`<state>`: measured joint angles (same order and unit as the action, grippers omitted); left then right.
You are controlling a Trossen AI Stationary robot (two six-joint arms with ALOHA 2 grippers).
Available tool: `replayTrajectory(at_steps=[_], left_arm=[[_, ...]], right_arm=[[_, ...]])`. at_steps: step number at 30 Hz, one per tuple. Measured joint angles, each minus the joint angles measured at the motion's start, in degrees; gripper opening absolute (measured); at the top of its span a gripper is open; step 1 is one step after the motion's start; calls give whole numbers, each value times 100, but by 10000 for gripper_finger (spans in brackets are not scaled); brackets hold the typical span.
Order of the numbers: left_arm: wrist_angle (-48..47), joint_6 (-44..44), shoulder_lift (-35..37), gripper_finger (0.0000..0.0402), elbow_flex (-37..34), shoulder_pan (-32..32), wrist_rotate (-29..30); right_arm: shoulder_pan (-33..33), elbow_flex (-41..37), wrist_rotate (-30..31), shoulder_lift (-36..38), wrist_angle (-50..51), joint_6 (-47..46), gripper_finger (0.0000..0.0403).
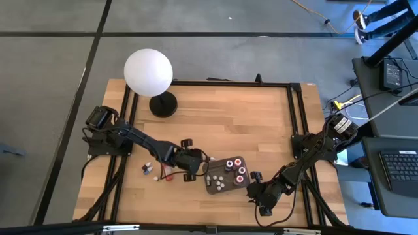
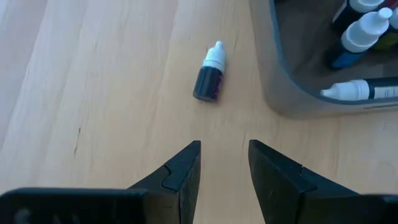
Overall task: Pick & Place food coloring
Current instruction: Put the small food coloring bottle into the black bin
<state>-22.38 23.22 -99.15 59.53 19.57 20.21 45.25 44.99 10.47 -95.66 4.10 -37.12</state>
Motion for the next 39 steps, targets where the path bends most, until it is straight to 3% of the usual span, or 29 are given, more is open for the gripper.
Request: replayTrajectory(at_steps=[12, 21, 39], left_arm=[[-198, -25, 180, 130, -2, -65, -122], [-137, -564, 192, 130, -1, -438, -200], [555, -2233, 149, 130, -1, -1274, -1924]], right_arm=[[0, 0, -1, 0, 0, 2, 134], [0, 0, -1, 0, 0, 2, 134], [0, 0, -1, 0, 1, -1, 134]])
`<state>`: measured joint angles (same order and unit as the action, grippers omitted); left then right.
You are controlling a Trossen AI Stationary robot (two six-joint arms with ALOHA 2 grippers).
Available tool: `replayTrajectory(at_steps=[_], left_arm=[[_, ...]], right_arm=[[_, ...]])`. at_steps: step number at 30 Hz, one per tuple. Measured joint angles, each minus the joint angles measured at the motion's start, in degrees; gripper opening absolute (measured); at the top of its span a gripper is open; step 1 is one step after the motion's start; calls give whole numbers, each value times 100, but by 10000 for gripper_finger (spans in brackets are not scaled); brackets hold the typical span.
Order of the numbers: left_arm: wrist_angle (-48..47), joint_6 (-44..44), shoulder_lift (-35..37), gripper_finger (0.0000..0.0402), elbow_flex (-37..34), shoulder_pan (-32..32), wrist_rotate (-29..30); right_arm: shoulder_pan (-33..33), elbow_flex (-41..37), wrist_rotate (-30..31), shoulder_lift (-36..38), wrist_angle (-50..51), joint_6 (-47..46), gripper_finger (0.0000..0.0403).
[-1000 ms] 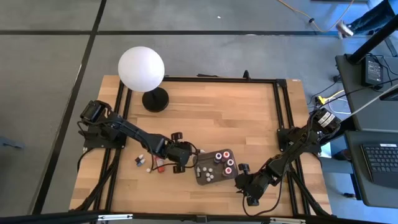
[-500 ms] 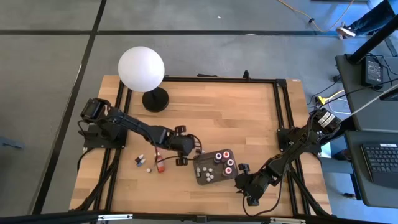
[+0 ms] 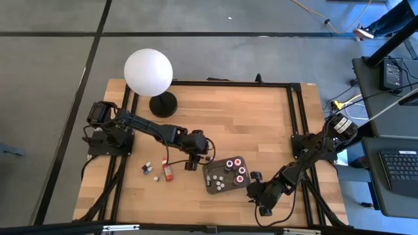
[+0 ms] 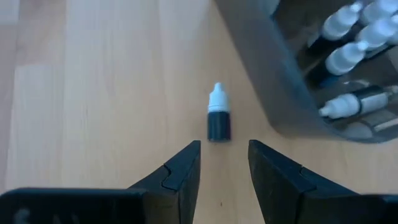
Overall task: Pick & Place food coloring
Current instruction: Put the small food coloring bottle into the black bin
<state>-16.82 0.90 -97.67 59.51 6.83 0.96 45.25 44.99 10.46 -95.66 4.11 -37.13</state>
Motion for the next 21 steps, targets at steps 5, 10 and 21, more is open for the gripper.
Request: replayTrajectory(at_steps=[5, 10, 21], left_arm=[[254, -504, 0, 130, -1, -29, -94], [555, -663, -26, 130, -1, -3, -97], [675, -419, -98, 130, -1, 54, -63]], right_arm=[[0, 0, 0, 0, -1, 3, 134], [-2, 0, 26, 0, 1, 183, 134], [-2, -2, 39, 0, -1, 442, 134]])
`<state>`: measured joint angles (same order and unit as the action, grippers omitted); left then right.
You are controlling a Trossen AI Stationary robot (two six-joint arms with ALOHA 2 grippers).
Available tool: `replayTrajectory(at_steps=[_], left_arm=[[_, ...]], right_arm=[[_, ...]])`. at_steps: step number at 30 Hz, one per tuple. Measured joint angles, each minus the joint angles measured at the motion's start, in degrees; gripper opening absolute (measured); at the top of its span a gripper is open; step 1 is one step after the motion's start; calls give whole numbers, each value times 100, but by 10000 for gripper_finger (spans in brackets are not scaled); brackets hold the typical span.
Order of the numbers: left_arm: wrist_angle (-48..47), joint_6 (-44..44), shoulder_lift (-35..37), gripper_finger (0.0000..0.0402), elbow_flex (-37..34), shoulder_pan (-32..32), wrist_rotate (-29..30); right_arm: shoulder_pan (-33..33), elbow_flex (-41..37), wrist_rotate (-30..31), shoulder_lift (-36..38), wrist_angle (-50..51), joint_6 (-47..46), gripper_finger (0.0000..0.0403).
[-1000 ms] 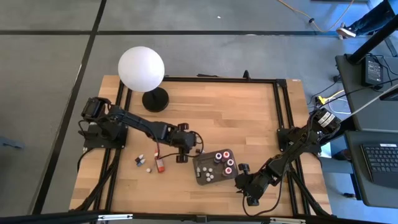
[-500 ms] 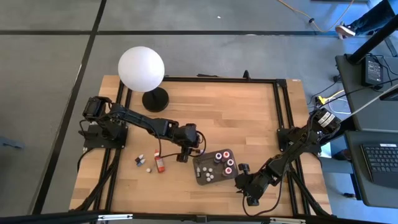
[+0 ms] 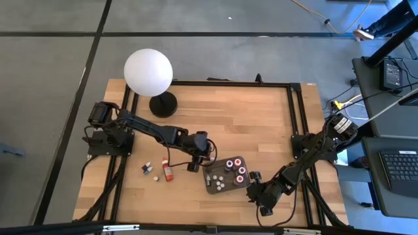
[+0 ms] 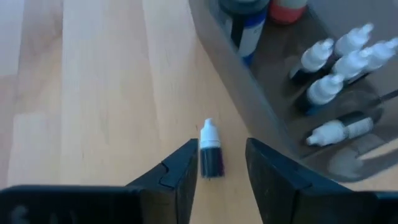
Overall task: Pick & Place food coloring
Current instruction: Put the small food coloring bottle into the black bin
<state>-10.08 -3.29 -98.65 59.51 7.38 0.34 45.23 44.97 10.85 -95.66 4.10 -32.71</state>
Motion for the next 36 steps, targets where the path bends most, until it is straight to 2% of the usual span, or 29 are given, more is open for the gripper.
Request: replayTrajectory(at_steps=[18, 27, 36], left_arm=[[255, 59, -780, 130, -4, 0, -30], [259, -79, -789, 130, -2, 2, 127], [345, 499, -1097, 130, 15, -50, 132]], right_arm=[[0, -2, 4, 0, -6, 18, 134], [0, -2, 7, 0, -7, 17, 134], [2, -2, 9, 0, -1, 17, 134]])
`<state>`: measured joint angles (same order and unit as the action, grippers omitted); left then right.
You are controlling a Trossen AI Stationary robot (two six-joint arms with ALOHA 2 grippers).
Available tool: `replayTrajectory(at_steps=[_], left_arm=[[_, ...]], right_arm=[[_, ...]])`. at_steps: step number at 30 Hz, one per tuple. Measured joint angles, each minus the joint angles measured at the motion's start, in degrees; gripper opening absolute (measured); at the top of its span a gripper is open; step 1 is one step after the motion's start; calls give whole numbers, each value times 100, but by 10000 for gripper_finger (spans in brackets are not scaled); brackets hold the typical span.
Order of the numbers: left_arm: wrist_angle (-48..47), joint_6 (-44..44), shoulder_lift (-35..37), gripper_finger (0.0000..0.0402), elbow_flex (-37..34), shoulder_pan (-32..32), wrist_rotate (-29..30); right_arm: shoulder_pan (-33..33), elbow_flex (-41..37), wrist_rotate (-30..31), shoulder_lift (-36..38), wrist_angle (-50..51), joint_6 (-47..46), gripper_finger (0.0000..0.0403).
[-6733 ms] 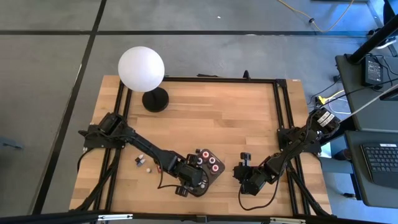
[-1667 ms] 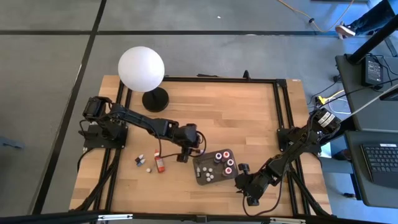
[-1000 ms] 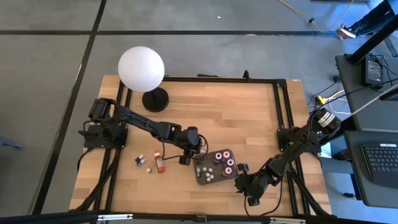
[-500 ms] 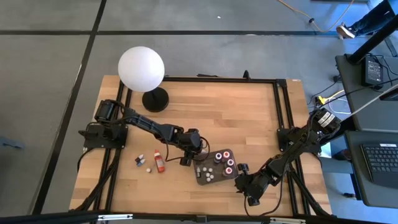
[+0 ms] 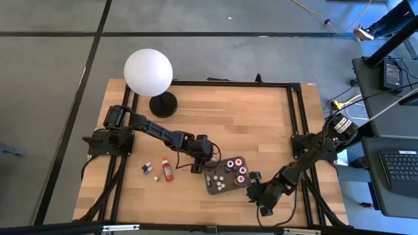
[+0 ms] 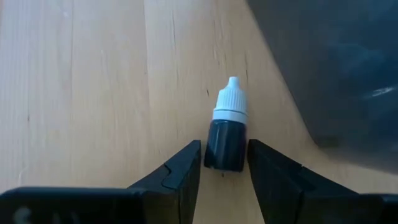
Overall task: Pick & Place food coloring
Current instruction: Put the small food coloring bottle into the black bin
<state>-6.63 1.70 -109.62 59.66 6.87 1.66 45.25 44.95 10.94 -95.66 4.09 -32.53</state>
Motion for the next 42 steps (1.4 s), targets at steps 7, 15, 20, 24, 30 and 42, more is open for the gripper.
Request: replayTrajectory(at_steps=[7, 15, 20, 24, 30, 42], left_arm=[[7, -270, -57, 129, 2, 24, 14], [-12, -438, -68, 107, 0, 63, 29], [-23, -442, -68, 68, -2, 64, 28], [-23, -319, -69, 62, -2, 66, 39], [-446, -200, 221, 63, -7, 96, 225], [-1737, 109, 1658, 65, 9, 479, 2116]], right_arm=[[0, 0, 0, 0, 1, 2, 134], [0, 0, 0, 0, 1, 2, 134], [-1, 0, 0, 0, 1, 2, 134], [0, 0, 0, 0, 1, 0, 134], [0, 0, 0, 0, -77, -490, 134], [-66, 7, -836, 653, -295, -1811, 134]])
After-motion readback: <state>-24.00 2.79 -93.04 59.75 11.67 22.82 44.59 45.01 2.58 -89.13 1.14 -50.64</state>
